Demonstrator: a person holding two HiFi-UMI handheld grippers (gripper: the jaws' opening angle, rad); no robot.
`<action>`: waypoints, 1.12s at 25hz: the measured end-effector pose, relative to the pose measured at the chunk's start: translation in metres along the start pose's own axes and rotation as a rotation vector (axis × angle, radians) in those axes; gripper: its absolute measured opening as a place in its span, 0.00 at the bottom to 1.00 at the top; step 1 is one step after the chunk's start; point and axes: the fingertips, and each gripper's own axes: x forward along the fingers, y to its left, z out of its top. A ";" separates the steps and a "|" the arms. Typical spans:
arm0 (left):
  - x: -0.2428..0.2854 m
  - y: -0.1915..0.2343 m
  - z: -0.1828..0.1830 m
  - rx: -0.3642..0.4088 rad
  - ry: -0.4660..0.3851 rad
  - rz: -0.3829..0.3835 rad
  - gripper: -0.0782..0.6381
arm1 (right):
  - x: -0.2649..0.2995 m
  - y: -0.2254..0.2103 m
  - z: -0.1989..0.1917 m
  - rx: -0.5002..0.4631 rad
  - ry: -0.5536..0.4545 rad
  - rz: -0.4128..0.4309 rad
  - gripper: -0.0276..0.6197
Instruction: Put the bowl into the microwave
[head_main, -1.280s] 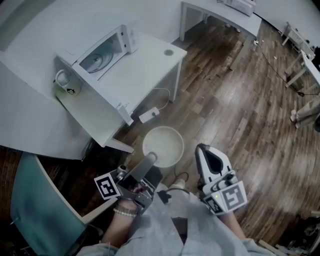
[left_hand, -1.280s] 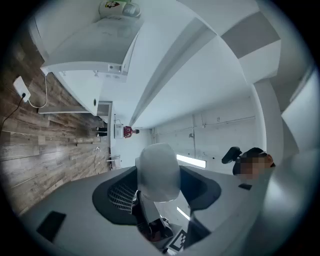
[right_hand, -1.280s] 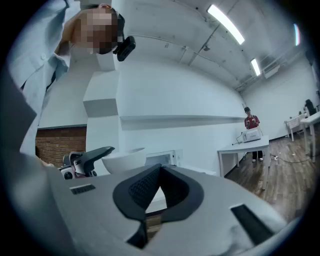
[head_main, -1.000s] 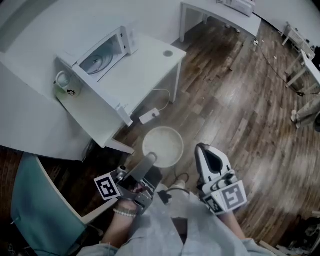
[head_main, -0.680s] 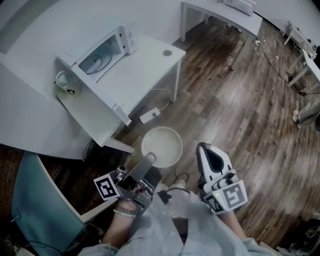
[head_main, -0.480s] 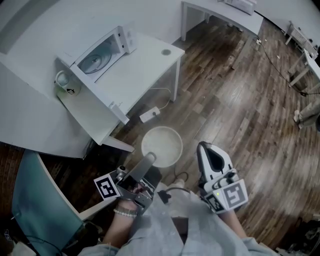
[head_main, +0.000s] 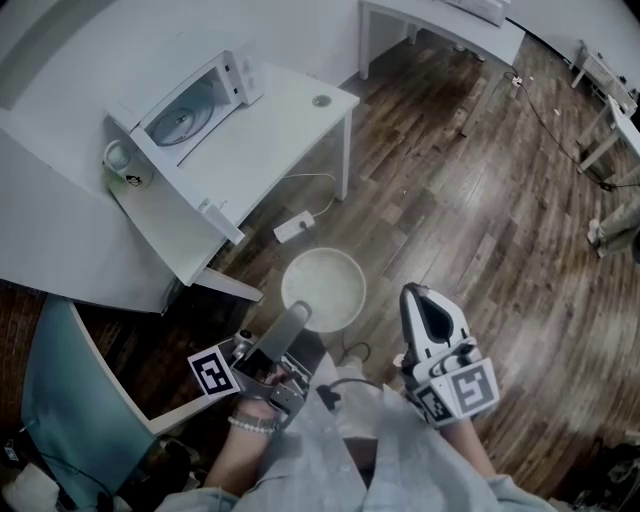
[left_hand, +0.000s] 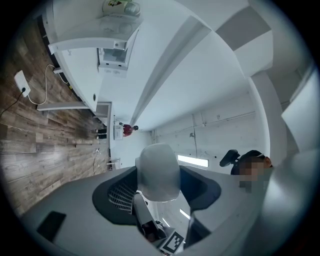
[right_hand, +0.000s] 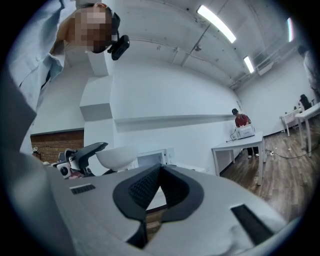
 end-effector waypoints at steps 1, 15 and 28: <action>0.001 0.001 0.000 -0.001 0.005 0.003 0.46 | 0.001 -0.002 -0.001 0.003 0.002 -0.003 0.04; 0.055 0.047 0.055 0.024 0.076 0.031 0.46 | 0.076 -0.038 0.000 -0.002 0.022 -0.034 0.04; 0.115 0.065 0.128 0.044 0.119 0.007 0.46 | 0.161 -0.067 0.028 -0.035 -0.001 -0.081 0.04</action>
